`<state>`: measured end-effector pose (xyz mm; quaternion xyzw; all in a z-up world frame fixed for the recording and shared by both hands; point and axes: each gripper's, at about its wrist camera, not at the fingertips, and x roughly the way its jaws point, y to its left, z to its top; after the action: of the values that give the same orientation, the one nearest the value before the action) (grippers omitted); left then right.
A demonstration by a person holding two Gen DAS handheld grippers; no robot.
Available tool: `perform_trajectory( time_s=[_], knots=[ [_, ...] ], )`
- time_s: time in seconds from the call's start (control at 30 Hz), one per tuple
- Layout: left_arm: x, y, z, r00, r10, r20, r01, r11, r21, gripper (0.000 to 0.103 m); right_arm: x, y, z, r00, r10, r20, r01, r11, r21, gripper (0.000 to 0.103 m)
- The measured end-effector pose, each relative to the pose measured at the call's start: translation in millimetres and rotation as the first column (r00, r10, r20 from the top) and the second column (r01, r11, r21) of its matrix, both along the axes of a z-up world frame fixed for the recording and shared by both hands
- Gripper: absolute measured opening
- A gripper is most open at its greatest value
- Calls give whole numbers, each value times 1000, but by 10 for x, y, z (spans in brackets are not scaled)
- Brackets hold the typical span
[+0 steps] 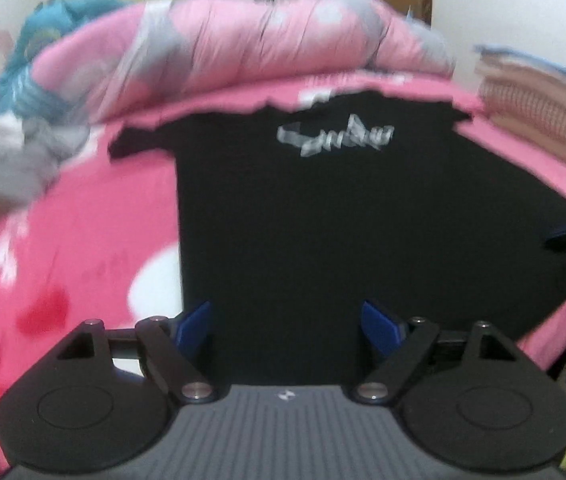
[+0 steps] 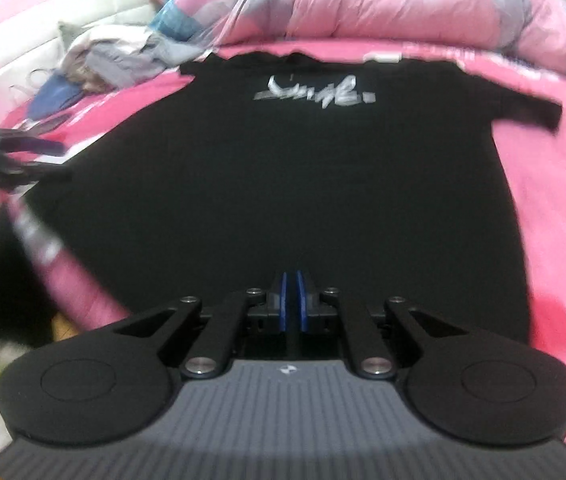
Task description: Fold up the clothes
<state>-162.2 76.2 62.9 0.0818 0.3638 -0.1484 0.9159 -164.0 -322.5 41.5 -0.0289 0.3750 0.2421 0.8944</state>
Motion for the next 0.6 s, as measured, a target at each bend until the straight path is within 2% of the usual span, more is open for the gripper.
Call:
perform_trajectory(
  time_s=[0.07, 0.13, 0.17, 0.3, 0.4, 0.47, 0.53, 0.6],
  knots=[
    [5, 103, 65, 1000, 17, -9, -17, 1000, 0, 83, -35, -182, 172, 999, -15, -36, 15, 1000, 7, 6],
    [116, 153, 228, 1000, 21, 19, -20, 999, -27, 84, -64, -359, 346, 997, -30, -67, 31, 999, 14, 6],
    [198, 154, 304, 999, 15, 37, -13, 999, -44, 84, -4, -396, 446, 999, -42, -29, 43, 999, 16, 7],
    [708, -95, 420, 998, -19, 51, 24, 995, -97, 86, 869, -359, 680, 992, -109, 61, 104, 992, 68, 7],
    [1130, -371, 384, 998, -48, 30, 51, 991, -127, 86, 1634, -149, 499, 991, -130, 32, 128, 991, 43, 7],
    [1340, -541, 227, 998, -65, -16, 62, 990, -130, 85, 2028, -90, 264, 988, -147, -36, 148, 989, 21, 7],
    [1445, -634, 50, 995, -81, -55, 74, 989, -129, 85, 2089, -174, 49, 985, -156, -80, 155, 988, -16, 6],
    [1448, -616, -112, 992, -95, -80, 83, 987, -138, 85, 1885, -374, -19, 988, -138, -75, 138, 990, -7, 5]
  ],
)
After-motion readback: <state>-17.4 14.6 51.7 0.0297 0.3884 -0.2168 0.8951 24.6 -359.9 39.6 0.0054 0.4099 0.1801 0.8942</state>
